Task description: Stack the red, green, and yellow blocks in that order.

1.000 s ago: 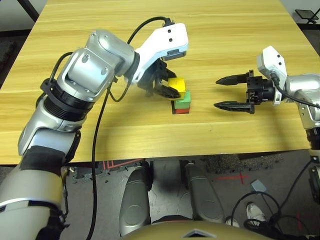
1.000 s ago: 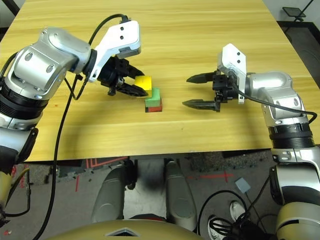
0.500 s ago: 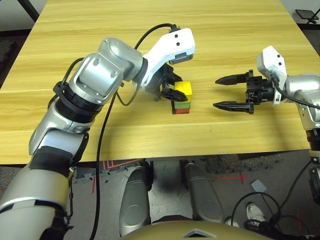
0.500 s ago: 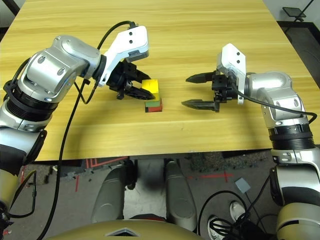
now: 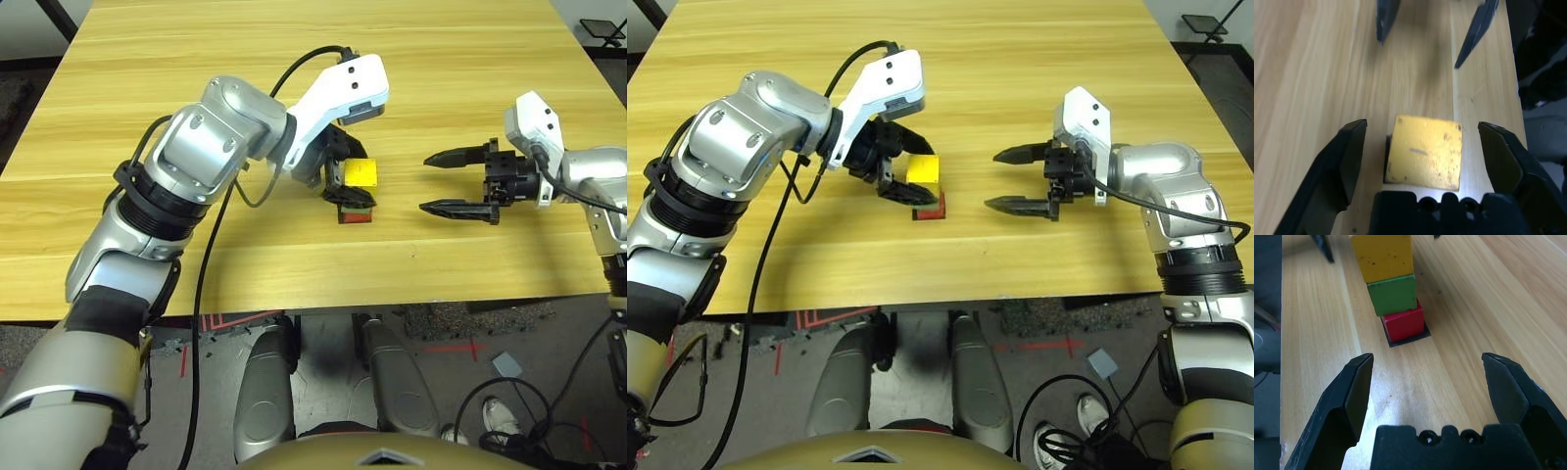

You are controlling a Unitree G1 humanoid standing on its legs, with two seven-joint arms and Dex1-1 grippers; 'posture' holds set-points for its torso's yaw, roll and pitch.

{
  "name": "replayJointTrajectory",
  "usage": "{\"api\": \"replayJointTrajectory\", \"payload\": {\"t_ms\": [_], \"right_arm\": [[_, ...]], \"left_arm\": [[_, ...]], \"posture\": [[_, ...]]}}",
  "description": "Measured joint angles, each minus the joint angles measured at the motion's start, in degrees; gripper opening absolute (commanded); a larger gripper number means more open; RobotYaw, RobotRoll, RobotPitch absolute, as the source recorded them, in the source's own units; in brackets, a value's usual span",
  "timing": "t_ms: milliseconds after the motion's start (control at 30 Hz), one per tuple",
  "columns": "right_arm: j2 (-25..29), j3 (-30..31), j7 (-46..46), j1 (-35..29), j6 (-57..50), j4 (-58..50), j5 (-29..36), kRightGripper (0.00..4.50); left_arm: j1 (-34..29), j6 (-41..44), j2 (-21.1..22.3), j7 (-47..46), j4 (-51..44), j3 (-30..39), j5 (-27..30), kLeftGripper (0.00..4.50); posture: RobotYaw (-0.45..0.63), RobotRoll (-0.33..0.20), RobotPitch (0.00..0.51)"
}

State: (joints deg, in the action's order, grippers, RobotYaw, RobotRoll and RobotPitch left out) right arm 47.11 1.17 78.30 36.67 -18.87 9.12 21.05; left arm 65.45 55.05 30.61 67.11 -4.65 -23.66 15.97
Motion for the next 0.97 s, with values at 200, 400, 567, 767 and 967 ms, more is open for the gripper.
{"api": "replayJointTrajectory", "payload": {"t_ms": [200,400,567,767,967], "right_arm": [[1.8,-2.4,1.5,0.9,1.0,4.7,0.5,4.5],[1.7,-9.7,-6.0,3.3,4.4,19.8,0.4,4.5],[1.2,-14.9,-15.2,4.1,10.7,31.5,-0.2,4.5],[0.9,-19.2,-25.4,3.7,17.7,42.0,-0.8,4.5],[1.2,-22.4,-34.5,4.0,23.0,50.0,-1.8,4.5]], "left_arm": [[-4.0,4.4,9.9,1.3,-6.9,6.5,4.8,4.49],[-11.7,10.8,8.8,-9.8,-9.1,20.2,7.9,4.49],[-23.3,-3.6,-0.8,-30.8,-6.7,30.5,0.2,4.49],[-35.8,-24.4,-7.3,-44.2,-3.8,38.1,-4.3,4.49],[-44.6,-39.4,-5.3,-47.6,4.7,42.7,-6.6,4.49]], "posture": [[0.03,0.008,0.235],[0.05,-0.014,0.227],[0.04,-0.053,0.246],[0.04,-0.057,0.257],[0.04,-0.071,0.251]]}}
